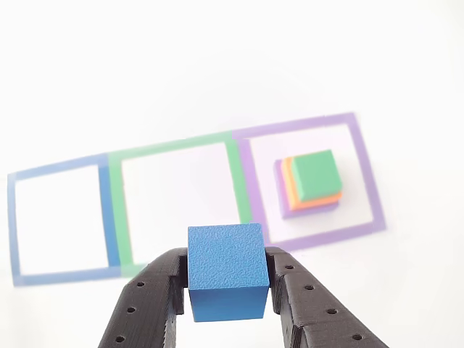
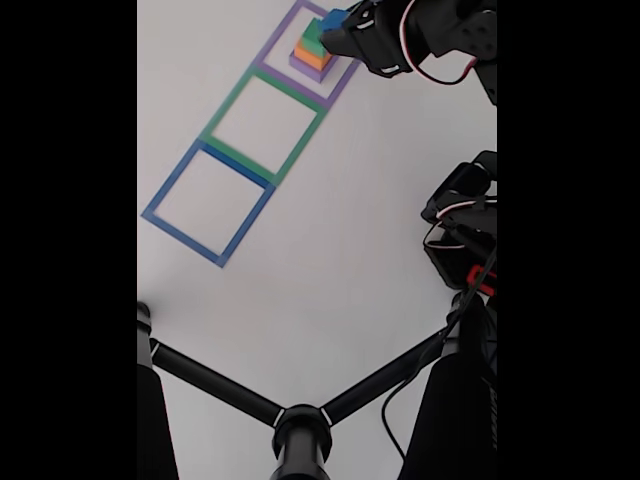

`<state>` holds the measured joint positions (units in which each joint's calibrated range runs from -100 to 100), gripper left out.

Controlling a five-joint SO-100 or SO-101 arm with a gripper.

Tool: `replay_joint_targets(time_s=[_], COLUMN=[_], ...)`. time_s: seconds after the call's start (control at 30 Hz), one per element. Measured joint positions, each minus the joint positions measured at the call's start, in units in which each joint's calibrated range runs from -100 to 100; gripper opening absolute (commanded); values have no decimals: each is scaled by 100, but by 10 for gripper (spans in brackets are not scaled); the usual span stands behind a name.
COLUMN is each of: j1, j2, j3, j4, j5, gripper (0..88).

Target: Tower of hanoi

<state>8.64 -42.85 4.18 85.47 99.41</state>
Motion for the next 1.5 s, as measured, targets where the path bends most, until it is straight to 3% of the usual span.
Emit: replay_joint_targets(time_s=[0.2,0.67,0.83,1.13,1.5], j1=[-303,-442,-442,-549,-671], j2=[-8,-42,-312,-405,1064], j3=[-757,-174,1549,5161,7032], j4=[714,345,-1003,-4655,-8475], j5=[0,0,0,0,0], gripper=[18,16,16,15,17])
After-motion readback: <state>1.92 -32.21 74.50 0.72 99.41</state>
